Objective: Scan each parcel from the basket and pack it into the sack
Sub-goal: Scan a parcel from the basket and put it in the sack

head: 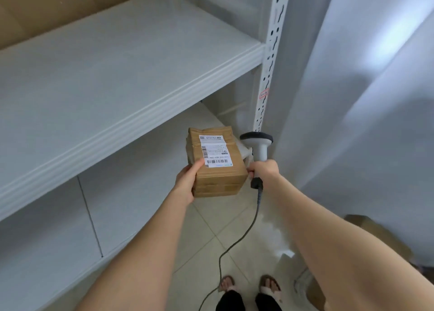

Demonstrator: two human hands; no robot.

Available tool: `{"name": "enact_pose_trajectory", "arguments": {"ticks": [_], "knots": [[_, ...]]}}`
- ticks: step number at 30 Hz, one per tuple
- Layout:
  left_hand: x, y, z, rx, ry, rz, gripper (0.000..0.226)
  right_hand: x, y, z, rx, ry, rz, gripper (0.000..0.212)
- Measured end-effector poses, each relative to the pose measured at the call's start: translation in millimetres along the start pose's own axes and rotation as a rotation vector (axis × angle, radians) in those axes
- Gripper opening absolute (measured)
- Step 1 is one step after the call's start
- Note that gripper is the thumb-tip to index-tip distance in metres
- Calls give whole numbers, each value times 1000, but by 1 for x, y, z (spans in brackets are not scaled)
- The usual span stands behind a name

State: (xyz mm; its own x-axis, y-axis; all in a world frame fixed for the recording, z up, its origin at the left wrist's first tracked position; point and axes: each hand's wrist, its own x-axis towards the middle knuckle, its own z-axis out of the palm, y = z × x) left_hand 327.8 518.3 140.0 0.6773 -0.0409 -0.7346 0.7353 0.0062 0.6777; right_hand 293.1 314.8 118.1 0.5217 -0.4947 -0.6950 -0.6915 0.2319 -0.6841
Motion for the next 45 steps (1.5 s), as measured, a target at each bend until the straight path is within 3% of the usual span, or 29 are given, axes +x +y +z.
{"name": "enact_pose_trajectory", "arguments": {"ticks": [8,10,15,20,26,33,45], "knots": [[-98,-3,53,65,-70,49,54,-87,-1,-107,237,47,-79,19],[-126,-9,62,80,-64,71,52,-110,1,-133,276,-12,-133,14],[-195,-35,78,57,-69,113,59,-175,16,-198,335,-196,-269,35],[-256,-55,86,10,-69,137,58,-229,23,-240,417,-374,-198,32],[-293,-58,87,42,-61,211,62,-277,27,-253,390,-477,-255,26],[-297,-52,74,42,-25,271,65,-303,31,-244,111,-406,-291,24],[-297,-51,48,49,8,336,59,-331,44,-218,21,-401,-267,20]]}}
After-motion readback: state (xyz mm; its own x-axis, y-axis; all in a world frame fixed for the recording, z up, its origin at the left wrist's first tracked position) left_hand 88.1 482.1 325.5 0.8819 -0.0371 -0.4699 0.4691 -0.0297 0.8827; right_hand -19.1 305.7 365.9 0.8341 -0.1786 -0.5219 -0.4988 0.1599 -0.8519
